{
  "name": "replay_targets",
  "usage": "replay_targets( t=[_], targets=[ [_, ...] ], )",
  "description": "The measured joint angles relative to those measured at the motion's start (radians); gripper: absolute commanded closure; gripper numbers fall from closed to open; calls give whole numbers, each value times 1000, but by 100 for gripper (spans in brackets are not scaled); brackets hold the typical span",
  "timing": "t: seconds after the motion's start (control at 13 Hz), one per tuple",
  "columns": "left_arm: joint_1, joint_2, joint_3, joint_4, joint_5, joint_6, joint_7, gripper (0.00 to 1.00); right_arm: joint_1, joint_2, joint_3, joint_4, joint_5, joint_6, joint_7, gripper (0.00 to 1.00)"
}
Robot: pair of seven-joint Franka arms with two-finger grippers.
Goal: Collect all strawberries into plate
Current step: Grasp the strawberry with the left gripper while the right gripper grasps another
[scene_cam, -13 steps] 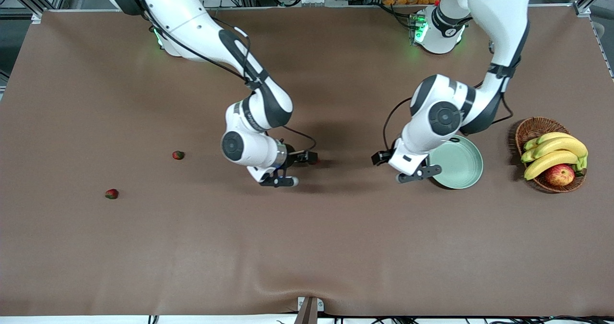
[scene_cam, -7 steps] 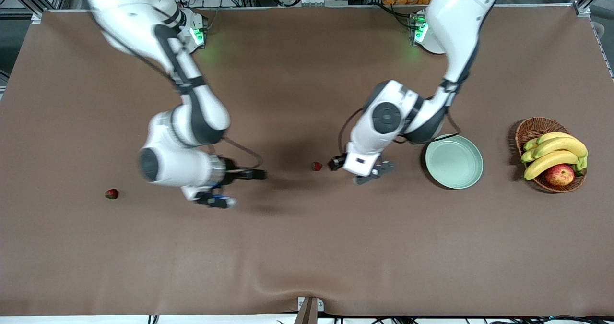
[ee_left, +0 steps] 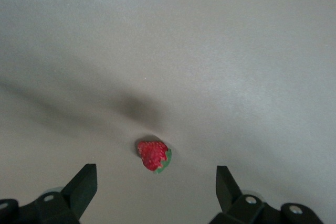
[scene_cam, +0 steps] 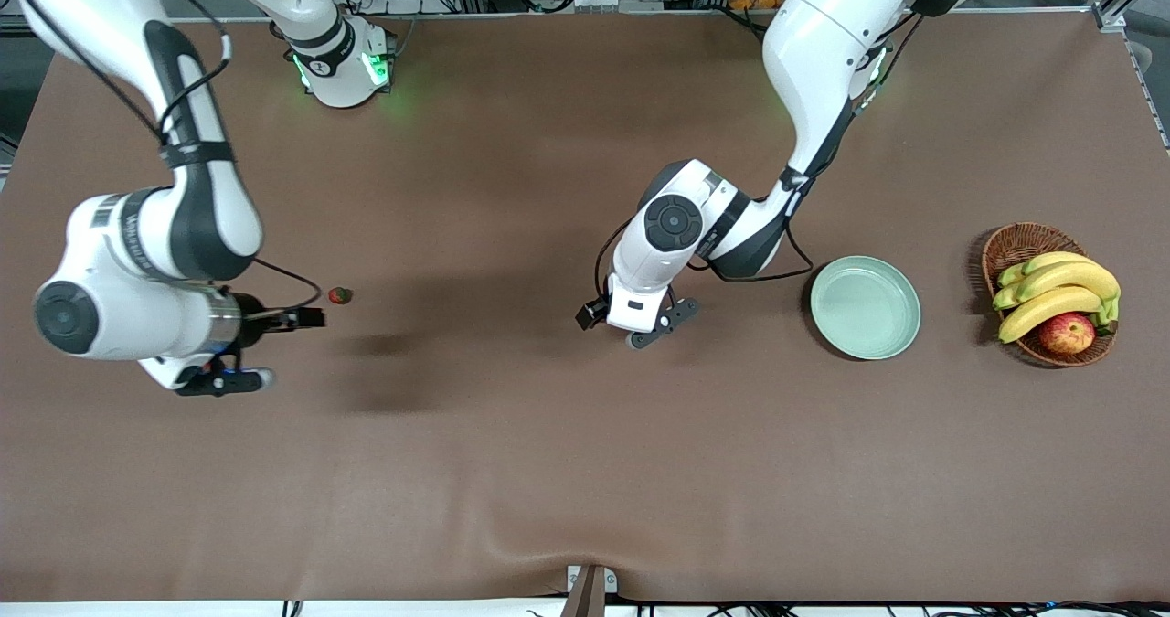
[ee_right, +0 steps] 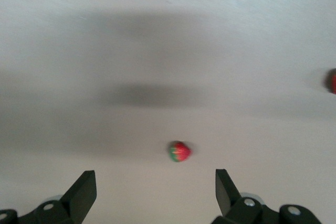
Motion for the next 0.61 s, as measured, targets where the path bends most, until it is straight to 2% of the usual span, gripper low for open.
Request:
replay_targets(
  t=[0.15,0.23,0.31,0.38,0.54,0.61],
  targets=[
    [-18,19,3,0,0,12,-15,10,-29,10,0,-80,-1,94,-35,0],
    [-28,26,4,1,0,13,-25,16,-29,15,3,-138,-2,174,-37,0],
    [-37,34,6,1,0,14,-35,28,-28,21,8,-199,-2,257,-37,0],
    [-44,41,10,1,0,15,-40,32,-24,30,13,-248,-4,319,-37,0],
    [-48,51,17,1,0,17,-41,33,-19,59,19,-296,-8,364,-37,0],
    [-48,55,20,2,0,17,-41,33,-19,72,19,-302,-9,365,-37,3]
  ],
)
